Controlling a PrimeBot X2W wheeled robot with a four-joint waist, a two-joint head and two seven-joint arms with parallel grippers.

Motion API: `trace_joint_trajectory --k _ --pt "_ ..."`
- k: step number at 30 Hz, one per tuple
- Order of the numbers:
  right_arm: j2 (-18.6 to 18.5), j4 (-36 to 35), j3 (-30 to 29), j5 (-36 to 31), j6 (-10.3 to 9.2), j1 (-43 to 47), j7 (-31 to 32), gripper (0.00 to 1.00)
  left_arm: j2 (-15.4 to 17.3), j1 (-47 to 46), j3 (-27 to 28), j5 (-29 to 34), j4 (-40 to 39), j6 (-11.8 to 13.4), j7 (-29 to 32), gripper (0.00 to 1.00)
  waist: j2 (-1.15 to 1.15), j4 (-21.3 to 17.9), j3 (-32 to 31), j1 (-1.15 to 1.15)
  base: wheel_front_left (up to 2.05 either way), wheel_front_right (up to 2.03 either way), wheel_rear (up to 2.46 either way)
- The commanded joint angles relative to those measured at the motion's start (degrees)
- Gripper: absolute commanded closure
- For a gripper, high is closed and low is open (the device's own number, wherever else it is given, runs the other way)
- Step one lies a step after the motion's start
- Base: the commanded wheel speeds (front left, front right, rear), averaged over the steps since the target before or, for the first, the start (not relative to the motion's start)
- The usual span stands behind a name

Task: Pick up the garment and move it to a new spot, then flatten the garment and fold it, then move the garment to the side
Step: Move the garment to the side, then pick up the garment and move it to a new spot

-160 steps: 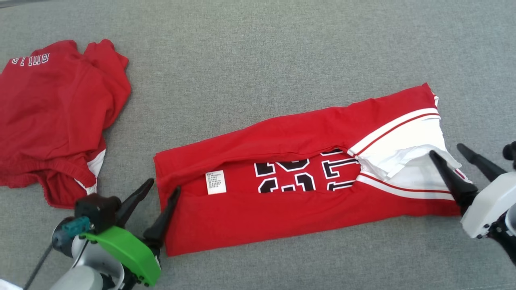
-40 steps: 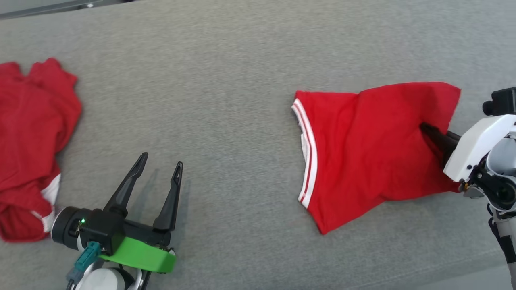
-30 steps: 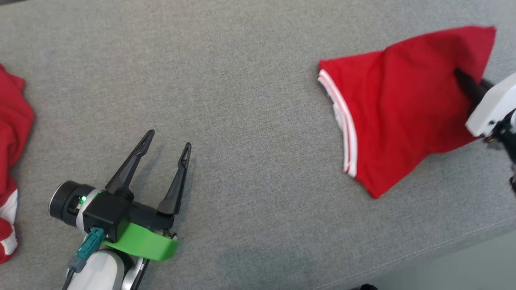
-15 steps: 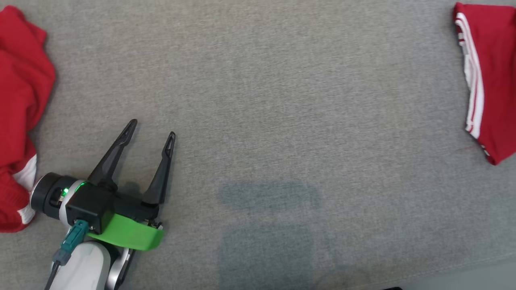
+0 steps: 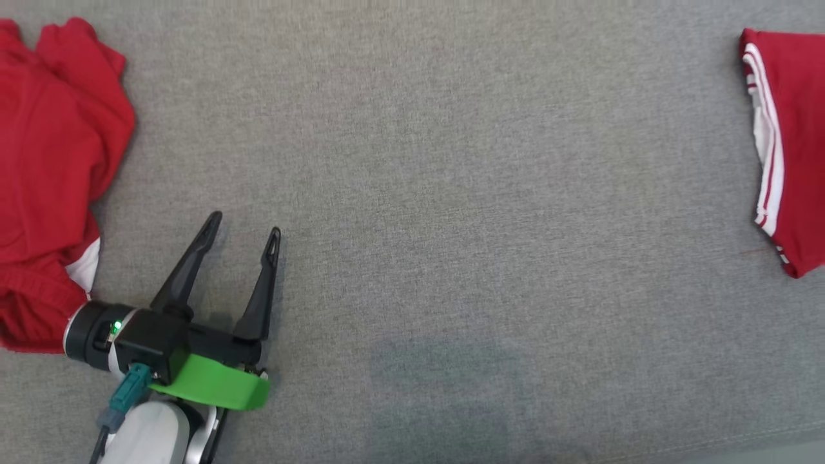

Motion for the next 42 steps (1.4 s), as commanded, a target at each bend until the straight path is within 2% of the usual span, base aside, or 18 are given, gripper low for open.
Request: trace_joint_trajectory --k 1,8,12,17,22,27,32,42 --pt "-0.5 -1.0 0.7 -1.1 -0.02 1.6 -1.7 0.00 -0.2 1.0 0.1 -0.3 0.4 0.3 -0.3 0.00 0.36 -1.0 -3.9 0.00 0.00 0.00 0.00" --pt "2.6 -10.2 1.4 0.0 -0.03 8.2 -13.9 0.00 -3.1 4.0 0.4 -2.2 3.5 1.1 -0.7 0.00 0.36 0.4 -12.8 0.00 0.00 0.00 0.00" --pt "6.7 -18.4 0.8 2.4 -0.03 15.9 -19.6 0.00 -4.3 5.1 1.3 -3.1 5.2 1.7 -0.7 0.00 0.36 2.9 -16.8 0.00 0.00 0.00 0.00" --pt "15.2 -29.4 -3.2 0.9 -0.03 28.7 -26.2 0.00 -4.4 6.0 3.3 -3.4 7.2 2.3 -0.7 0.00 0.36 6.1 -20.0 0.00 0.00 0.00 0.00" --pt "24.8 -35.2 -2.0 -3.4 -0.03 39.3 -30.4 0.00 -3.1 8.0 5.7 -2.7 8.8 1.7 -0.7 0.00 0.36 7.0 -22.7 0.00 0.00 0.00 0.00" --pt "29.7 -32.8 1.7 -5.1 -0.03 45.6 -33.6 0.00 -3.1 11.2 8.8 -2.6 10.2 1.8 -0.7 0.00 0.36 7.2 -25.8 0.00 0.00 0.00 0.00" --pt "31.6 -27.4 3.7 -6.0 -0.04 49.0 -35.0 0.00 -4.4 13.9 11.0 -2.4 11.0 1.3 -0.7 0.00 0.36 8.2 -27.9 0.00 0.00 0.00 0.00" --pt "33.7 -26.1 4.0 -6.3 -0.04 49.4 -35.0 0.00 -6.5 14.1 12.3 -1.0 12.4 -0.2 -0.7 0.00 0.36 8.5 -29.2 0.00 0.00 0.00 0.00"
